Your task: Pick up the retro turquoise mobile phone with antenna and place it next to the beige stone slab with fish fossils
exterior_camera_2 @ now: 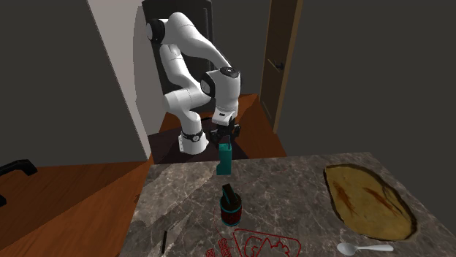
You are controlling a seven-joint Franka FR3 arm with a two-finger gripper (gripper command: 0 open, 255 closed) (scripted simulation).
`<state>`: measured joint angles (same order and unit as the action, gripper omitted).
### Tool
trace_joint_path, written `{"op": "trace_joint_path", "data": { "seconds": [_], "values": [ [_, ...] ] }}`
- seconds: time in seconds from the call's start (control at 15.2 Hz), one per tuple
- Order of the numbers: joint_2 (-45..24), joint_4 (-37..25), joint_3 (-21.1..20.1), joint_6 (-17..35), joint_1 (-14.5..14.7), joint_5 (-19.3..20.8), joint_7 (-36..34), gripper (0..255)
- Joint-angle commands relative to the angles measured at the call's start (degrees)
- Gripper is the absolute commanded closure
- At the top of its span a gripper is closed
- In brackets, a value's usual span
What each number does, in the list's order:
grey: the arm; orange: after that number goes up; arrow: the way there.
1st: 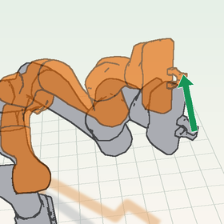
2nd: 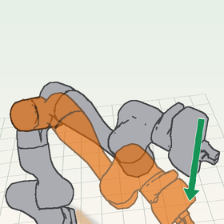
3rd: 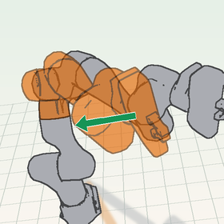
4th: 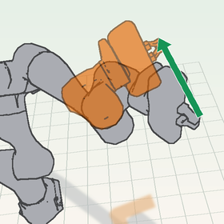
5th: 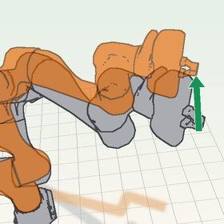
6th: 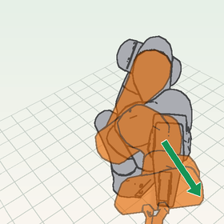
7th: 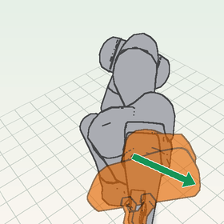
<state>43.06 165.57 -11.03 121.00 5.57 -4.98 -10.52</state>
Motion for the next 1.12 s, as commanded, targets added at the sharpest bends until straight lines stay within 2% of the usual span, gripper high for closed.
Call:
{"op": "trace_joint_path", "data": {
  "seconds": [0.0,0.46,1.06],
  "values": [
    [-0.01,0.02,0.0,0.0,0.0,0.0,0.0,255],
    [-0.02,0.03,0.0,0.01,0.0,0.0,0.0,255],
    [3.47,-5.22,0.95,-8.69,-0.18,0.64,0.39,255]
  ]
}}
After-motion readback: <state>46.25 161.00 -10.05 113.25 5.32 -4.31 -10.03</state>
